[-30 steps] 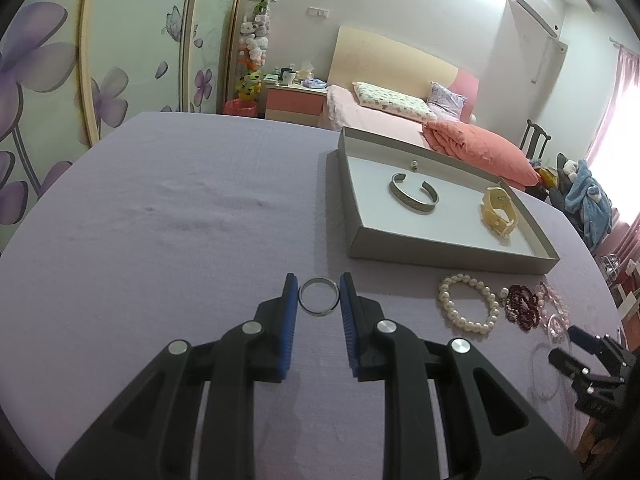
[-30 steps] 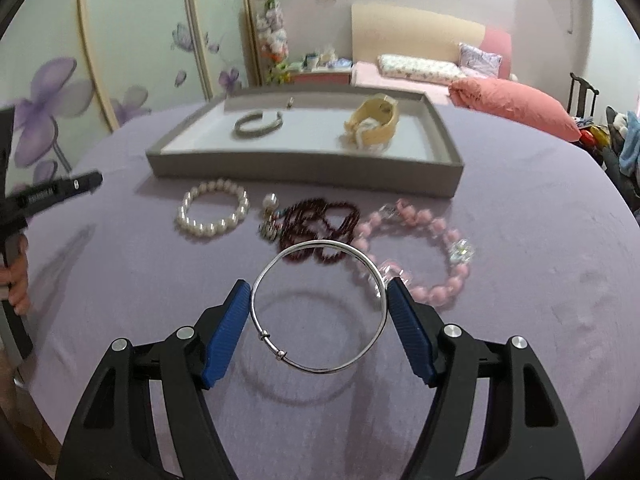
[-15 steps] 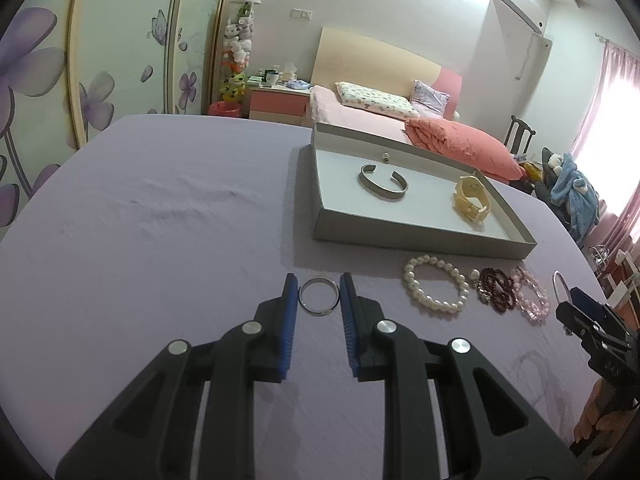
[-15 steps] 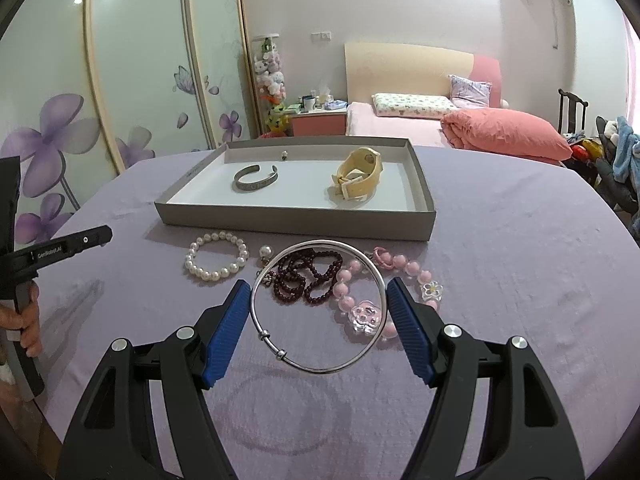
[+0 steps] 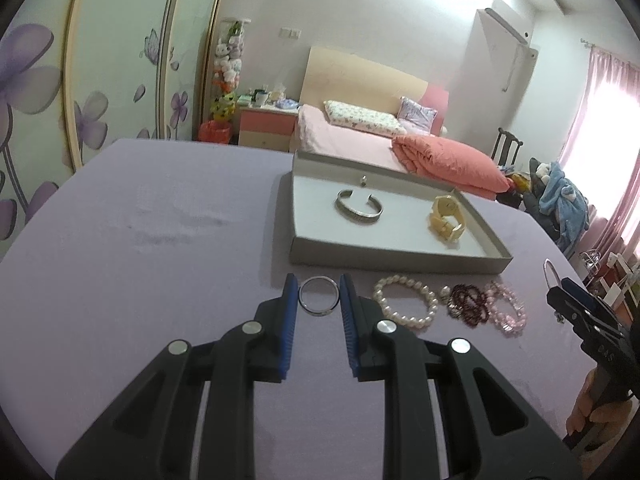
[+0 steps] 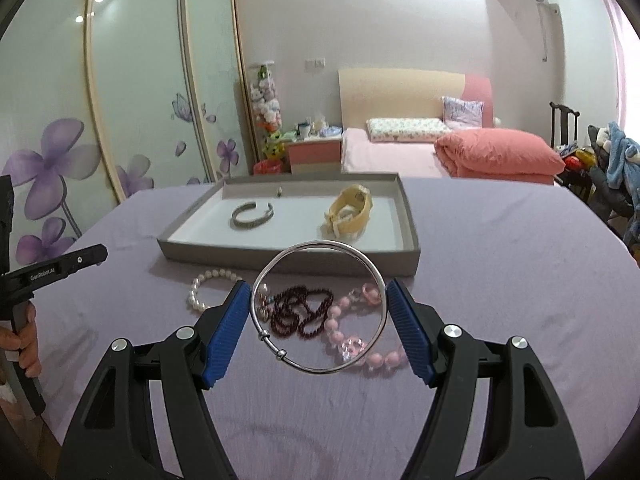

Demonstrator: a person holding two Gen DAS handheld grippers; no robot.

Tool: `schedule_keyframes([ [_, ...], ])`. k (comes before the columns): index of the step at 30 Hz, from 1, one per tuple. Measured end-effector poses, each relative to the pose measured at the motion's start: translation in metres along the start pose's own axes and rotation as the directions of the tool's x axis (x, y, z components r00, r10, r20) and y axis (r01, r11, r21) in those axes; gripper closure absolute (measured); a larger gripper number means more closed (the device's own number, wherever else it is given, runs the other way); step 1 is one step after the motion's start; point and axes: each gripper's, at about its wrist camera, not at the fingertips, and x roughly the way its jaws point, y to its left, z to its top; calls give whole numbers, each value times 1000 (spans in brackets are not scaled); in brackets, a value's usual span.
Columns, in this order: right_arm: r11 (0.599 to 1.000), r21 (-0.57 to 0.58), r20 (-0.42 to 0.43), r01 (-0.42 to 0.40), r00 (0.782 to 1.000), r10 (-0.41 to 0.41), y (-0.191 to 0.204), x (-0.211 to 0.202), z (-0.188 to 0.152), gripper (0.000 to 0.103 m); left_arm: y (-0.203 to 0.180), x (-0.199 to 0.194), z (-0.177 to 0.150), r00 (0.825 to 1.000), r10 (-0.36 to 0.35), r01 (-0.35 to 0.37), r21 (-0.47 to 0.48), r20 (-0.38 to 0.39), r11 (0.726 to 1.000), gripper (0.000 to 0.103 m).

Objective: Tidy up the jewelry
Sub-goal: 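Carry the silver bangle and ring over the grey tray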

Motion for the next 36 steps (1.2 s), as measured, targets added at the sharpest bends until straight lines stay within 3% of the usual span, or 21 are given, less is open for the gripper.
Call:
schedule_keyframes([
  [8, 1000, 21, 73, 11, 997, -13, -6, -10, 15, 33, -14, -11, 8, 999, -20, 19, 29, 49, 999, 81],
  [18, 1000, -2, 151, 22, 988, -21, -4, 2, 49, 33, -32, 4, 30, 993, -25, 19, 56, 115, 998, 81],
  [28, 1000, 4, 199, 27, 980, -27, -9, 47, 88, 33, -54, 54, 77, 981, -39, 25, 77, 188, 997, 81],
  [36, 998, 56, 138, 18, 990, -26, -17, 108, 99, 33, -71, 112, 101, 981, -39, 21, 97, 191, 995, 81],
])
